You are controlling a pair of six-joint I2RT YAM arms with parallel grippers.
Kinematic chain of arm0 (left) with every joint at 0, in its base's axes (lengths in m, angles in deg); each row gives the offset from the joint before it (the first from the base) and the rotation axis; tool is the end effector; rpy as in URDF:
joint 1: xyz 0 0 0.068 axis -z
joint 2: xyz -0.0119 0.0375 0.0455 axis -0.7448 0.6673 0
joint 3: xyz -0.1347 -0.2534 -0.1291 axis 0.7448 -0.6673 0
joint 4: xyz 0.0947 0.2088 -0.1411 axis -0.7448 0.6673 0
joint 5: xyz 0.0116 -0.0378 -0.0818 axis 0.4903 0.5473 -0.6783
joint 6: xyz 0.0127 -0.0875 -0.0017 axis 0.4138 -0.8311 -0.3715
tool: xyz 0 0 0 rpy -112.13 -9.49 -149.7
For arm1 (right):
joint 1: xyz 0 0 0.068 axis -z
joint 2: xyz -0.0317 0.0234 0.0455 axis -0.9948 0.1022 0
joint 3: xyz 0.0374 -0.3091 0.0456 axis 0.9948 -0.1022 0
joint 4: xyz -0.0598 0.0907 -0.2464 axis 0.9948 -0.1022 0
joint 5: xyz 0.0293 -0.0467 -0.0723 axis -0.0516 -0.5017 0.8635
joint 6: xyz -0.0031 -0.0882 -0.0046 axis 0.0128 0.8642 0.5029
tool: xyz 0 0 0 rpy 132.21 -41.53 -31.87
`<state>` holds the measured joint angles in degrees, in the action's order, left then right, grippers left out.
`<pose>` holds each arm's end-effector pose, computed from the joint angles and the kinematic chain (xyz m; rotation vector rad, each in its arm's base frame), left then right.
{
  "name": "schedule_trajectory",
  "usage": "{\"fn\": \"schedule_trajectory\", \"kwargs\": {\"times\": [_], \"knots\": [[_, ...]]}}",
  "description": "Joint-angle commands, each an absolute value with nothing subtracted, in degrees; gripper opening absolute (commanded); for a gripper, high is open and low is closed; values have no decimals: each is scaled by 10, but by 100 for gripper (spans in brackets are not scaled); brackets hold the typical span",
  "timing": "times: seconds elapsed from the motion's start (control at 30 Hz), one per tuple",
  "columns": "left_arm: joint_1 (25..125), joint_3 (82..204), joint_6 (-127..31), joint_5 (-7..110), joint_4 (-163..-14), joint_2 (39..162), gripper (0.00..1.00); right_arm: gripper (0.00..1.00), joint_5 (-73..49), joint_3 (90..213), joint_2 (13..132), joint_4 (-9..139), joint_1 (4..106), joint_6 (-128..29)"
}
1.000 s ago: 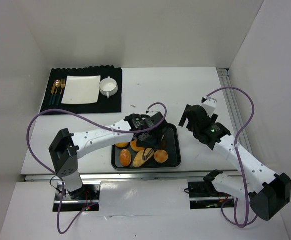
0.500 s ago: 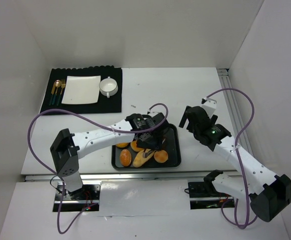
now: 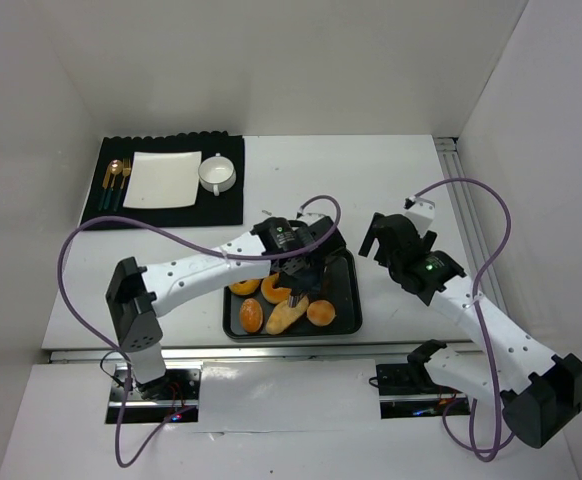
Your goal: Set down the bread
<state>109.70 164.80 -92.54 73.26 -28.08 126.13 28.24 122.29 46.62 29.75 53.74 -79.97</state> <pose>0.2069 -0.3430 0.3038 0.0663 2.7053 -0.3241 0.1979 0.0670 0.2882 0.4044 2.1625 -0.0150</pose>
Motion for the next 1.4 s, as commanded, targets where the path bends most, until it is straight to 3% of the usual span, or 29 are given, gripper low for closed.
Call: {"fn": "schedule_trajectory", "kwargs": {"times": [0.0,0.17,0.47,0.6,0.73,1.1,1.37], "knots": [[1099,1708,-933,796,-217,1203,43,99,292,1221,450,324,533,-793],[1008,1686,-900,809,-200,1129,42,99,282,1221,450,337,533,-783],[680,1629,-728,819,-359,998,45,99,282,1227,461,348,533,-778],[527,1614,-691,766,-444,1045,43,99,270,1232,474,359,533,-778],[451,1664,-690,676,-475,1144,40,99,277,1244,494,359,533,-778],[432,1742,-677,643,-539,1331,40,99,288,1260,537,354,533,-778],[432,1796,-647,652,-501,1404,61,99,283,1260,554,359,533,-772]]}}
